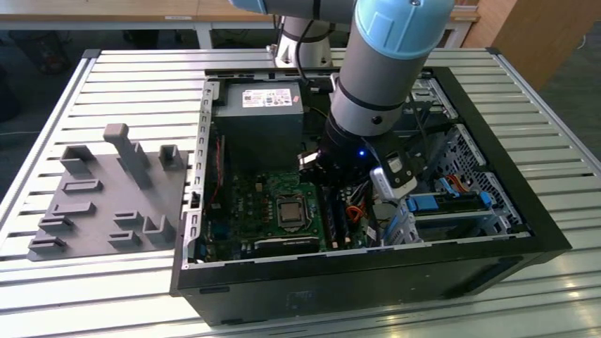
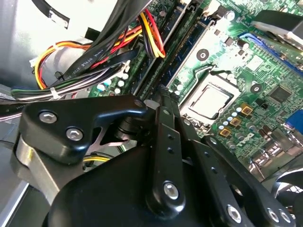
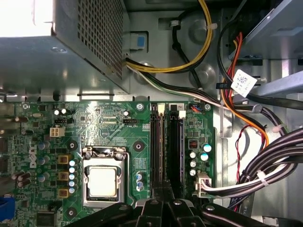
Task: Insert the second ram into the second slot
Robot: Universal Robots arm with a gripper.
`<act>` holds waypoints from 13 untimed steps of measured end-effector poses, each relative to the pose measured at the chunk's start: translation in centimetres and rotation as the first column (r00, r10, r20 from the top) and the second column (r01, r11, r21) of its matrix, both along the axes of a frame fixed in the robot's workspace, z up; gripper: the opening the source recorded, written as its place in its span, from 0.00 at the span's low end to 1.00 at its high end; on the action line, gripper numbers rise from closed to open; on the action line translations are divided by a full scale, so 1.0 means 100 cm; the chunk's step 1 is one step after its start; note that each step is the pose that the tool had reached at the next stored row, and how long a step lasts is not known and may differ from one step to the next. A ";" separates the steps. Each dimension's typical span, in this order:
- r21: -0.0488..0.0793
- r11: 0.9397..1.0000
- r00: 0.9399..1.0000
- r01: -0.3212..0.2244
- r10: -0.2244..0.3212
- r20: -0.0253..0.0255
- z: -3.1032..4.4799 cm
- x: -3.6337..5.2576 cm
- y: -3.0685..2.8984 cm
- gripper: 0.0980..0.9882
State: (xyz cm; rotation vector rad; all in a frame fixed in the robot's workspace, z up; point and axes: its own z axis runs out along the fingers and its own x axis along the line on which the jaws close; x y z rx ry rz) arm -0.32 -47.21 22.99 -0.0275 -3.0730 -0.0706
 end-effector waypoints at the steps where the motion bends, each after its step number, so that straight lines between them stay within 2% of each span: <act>1: 0.000 1.000 1.000 0.000 0.000 0.000 0.0000 0.0000 0.0000 0.01; 13: -0.002 1.000 1.000 0.000 0.000 0.000 -0.0025 0.0000 0.0000 0.01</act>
